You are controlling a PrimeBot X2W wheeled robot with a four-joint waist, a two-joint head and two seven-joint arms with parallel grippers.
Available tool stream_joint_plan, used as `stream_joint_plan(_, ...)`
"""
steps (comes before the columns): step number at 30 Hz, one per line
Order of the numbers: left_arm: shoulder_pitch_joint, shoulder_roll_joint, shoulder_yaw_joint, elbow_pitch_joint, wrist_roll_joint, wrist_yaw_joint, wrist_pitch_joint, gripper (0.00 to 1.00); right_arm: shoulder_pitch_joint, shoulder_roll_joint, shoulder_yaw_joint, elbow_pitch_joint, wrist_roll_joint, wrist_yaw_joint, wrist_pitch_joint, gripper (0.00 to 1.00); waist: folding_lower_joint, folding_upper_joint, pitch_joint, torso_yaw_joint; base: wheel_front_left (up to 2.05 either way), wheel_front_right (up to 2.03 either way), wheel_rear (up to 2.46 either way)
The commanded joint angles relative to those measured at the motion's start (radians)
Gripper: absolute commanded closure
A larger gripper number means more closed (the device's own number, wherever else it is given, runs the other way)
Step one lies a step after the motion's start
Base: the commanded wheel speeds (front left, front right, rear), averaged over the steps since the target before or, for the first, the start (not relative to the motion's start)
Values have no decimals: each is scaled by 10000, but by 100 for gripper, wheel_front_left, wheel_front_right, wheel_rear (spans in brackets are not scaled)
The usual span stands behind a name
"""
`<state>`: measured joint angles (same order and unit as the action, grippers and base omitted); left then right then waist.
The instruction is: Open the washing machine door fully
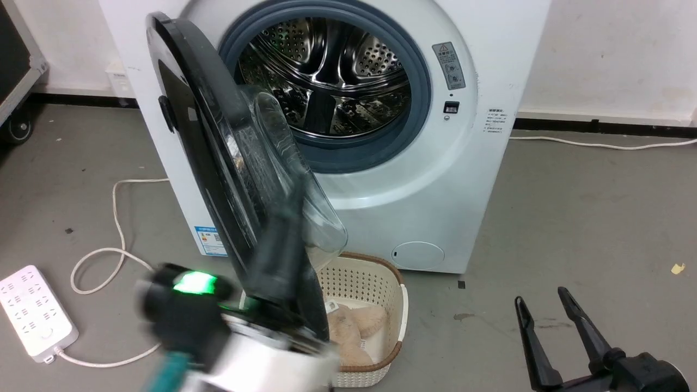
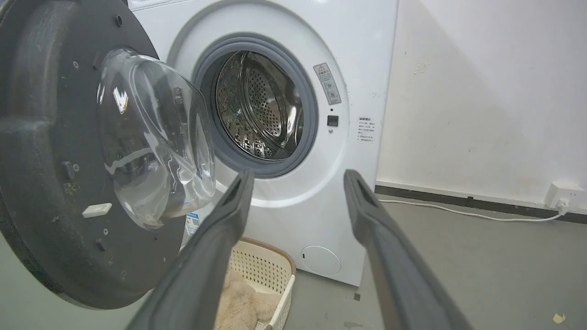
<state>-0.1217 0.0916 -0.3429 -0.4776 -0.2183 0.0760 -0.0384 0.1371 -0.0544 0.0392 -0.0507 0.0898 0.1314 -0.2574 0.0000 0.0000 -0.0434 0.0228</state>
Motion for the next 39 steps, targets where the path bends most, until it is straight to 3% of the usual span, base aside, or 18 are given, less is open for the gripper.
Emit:
stream_joint_plan(1,146,-36,-313,185,167,-67,88,100,-62,41,17,-49,58,-7,-43,0,0,0,18,-18,0,0,0)
stream_joint_plan(9,846,-277,-1769,2475,-189,16,437,100,-108,41,87,-69,48,-7,-43,0,0,0,184,-80,0,0,0)
stream_joint_plan(22,716,-139,-1133,5544,-607,377,-476,100,-69,41,105,-79,53,-7,-43,0,0,0,497,159,0,0,0)
stream_joint_plan(30,738,13,-773,5726,-763,555,-838,100,19,41,144,-57,115,-7,-43,0,0,0,464,1171,0,0,0)
stream_joint_plan(39,859,358,-497,5233,-845,757,-658,100,69,41,196,0,124,-7,-43,0,0,0,486,2928,0,0,0)
